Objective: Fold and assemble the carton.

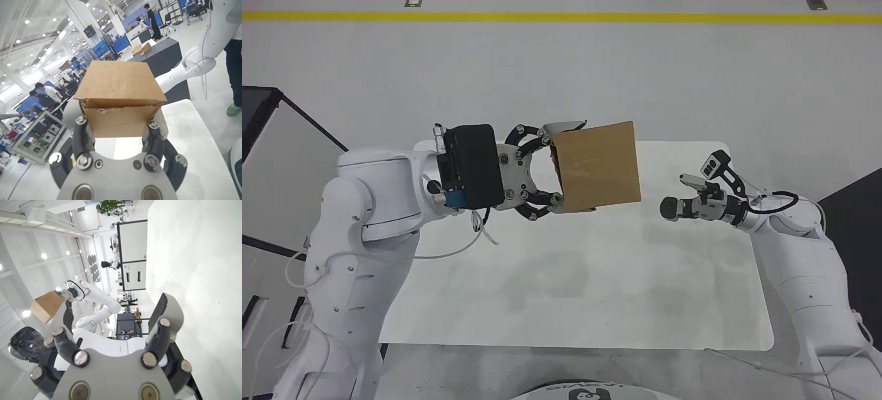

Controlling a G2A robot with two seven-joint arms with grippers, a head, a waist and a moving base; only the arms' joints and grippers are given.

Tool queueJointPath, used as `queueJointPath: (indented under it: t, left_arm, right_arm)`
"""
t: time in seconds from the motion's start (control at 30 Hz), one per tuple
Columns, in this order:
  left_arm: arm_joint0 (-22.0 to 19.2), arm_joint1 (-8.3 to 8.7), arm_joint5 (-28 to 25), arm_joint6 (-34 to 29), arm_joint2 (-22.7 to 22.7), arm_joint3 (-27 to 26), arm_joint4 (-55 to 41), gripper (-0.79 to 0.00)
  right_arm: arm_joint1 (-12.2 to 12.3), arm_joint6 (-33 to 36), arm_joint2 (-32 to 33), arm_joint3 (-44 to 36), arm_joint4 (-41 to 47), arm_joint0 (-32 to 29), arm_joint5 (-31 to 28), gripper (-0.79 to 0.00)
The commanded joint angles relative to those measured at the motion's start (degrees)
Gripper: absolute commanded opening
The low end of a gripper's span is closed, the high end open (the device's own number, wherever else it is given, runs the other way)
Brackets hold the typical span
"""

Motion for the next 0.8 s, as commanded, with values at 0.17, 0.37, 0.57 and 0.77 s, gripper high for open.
queueJointPath:
  t: [0.17, 0.37, 0.57, 0.77]
  left_arm:
    - [-5.41, 1.64, -0.23, -1.62, 0.01, -1.41, -2.08, -0.785]
    - [-8.43, 3.87, -0.23, -3.72, 0.41, -2.88, -6.61, -0.785]
    - [-8.43, 3.87, -0.23, -3.72, 0.41, -2.88, -6.61, -0.785]
    - [-6.94, 3.94, 1.62, -3.98, 0.99, -3.53, -6.57, -0.785]
  right_arm:
    - [0.0, 0.0, 0.0, 0.0, 0.0, 0.0, 0.0, 0.0]
    - [0.0, 0.0, 0.0, 0.0, 0.0, 0.0, 0.0, 0.0]
    - [0.0, 0.0, 0.0, 0.0, 0.0, 0.0, 0.0, 0.0]
    - [0.0, 0.0, 0.0, 0.0, 0.0, 0.0, 0.0, 0.0]
